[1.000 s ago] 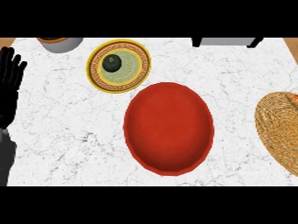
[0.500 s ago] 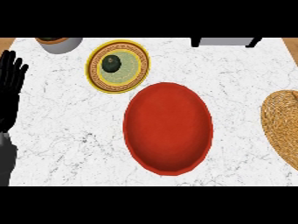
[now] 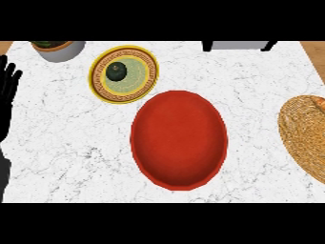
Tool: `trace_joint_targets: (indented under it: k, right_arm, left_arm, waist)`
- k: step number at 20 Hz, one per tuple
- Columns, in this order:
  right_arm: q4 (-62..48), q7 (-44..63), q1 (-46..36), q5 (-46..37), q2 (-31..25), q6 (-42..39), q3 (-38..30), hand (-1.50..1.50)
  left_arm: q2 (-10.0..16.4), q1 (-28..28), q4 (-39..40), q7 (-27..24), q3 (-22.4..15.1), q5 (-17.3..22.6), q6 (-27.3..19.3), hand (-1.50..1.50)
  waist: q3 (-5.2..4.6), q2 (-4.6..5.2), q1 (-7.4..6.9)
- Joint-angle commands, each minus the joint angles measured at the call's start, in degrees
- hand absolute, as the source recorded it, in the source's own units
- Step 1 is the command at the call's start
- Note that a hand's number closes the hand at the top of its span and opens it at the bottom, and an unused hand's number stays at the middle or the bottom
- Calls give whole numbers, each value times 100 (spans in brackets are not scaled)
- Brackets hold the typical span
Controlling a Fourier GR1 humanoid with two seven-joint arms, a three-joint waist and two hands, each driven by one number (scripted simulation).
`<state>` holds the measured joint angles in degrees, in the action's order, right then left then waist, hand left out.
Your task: Pick the pear from the placemat and place it in the bowl
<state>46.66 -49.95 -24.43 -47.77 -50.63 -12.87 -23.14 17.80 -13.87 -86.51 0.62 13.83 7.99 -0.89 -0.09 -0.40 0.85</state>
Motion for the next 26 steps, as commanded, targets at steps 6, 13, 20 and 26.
trace_joint_targets:
  k: [6, 13, 20, 26]
  right_arm:
    - [1594, 561, -245, 1648, 336, -2163, -199, 150]
    - [3524, 2770, -312, 2667, 1114, -2993, 211, 150]
    - [4962, 5476, -1072, 3457, 1877, -3496, 751, 150]
    - [5978, 7013, -941, 3664, 2833, -3437, 1603, 150]
  left_arm:
    - [-28, 164, -6, -54, 14, -54, -17, 0]
    - [3, 32, 140, -111, 103, -17, -15, 0]
    - [-116, 121, -16, -193, -62, -111, 6, 0]
    - [80, -149, 214, -148, 88, -63, 94, 0]
  waist:
    - [-14, -49, 86]
    - [-15, -55, 124]
    - [-7, -13, -46]
    - [2, 22, -61]
